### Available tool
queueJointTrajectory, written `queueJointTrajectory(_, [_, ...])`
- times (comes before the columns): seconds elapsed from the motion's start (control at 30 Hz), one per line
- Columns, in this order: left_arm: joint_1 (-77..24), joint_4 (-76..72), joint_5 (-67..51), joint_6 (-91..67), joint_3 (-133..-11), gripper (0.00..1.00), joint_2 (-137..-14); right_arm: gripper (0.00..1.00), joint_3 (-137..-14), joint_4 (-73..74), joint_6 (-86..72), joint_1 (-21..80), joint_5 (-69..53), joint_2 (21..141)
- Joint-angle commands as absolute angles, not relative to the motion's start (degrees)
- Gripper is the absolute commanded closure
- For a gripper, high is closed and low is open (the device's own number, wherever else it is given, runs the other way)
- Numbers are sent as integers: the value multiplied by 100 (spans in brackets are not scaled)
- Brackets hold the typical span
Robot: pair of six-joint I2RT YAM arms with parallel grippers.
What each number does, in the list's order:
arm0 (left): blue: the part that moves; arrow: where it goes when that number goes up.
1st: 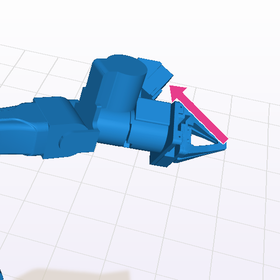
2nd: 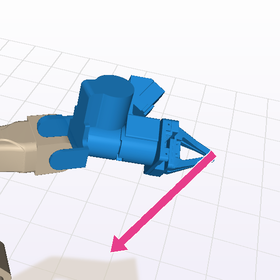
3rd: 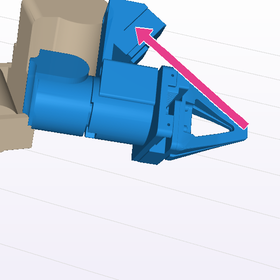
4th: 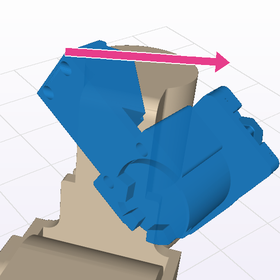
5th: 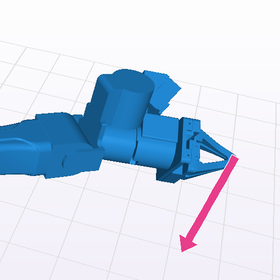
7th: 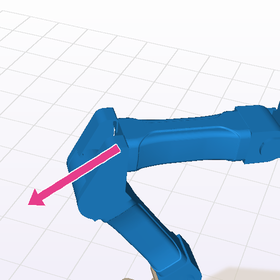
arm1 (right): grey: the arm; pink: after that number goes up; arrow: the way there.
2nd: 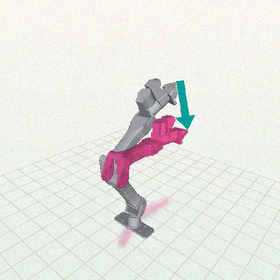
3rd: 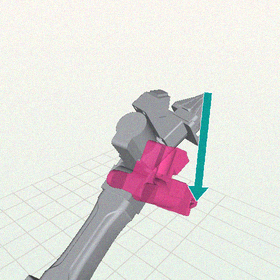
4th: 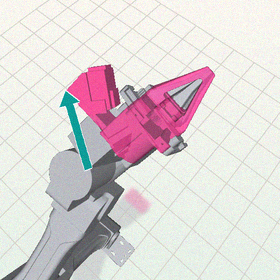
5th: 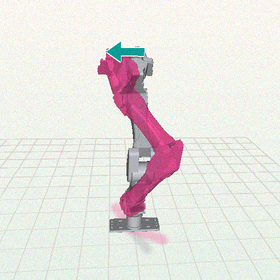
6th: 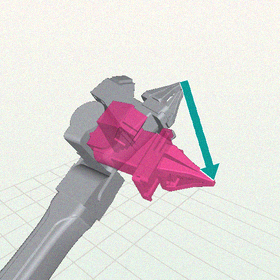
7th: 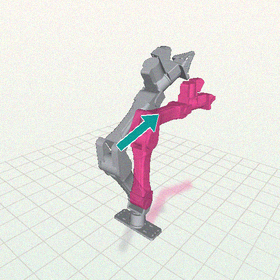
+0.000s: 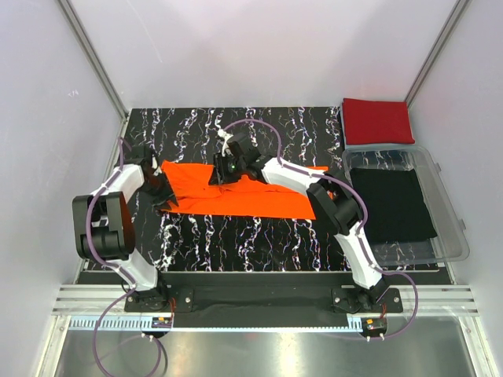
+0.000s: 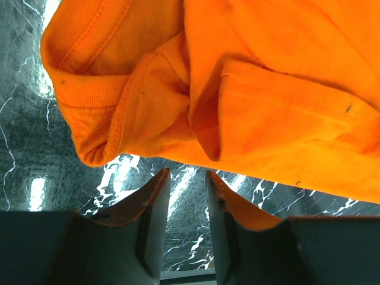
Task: Fold and stack the t-shirts
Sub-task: Fold the tshirt
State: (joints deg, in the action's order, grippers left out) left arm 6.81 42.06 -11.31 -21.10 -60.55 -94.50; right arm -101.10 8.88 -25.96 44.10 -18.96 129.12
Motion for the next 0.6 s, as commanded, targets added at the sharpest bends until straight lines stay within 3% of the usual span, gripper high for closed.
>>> queueJointTrajectory(0.0, [650,4140,-923,-2056,-6099,64,-9018,59,-10371,765,-2461,4403,-2057,13017])
queueJointTrajectory(0.23, [650,4113,-730,-2346,-6389,55,-8640,59,-10239,896,-2373,4412,-1855,12929])
queueJointTrajectory(0.57, [650,3832,-914,-2487,-6416,54,-9043,59,-10116,984,-2285,4500,-1775,12902])
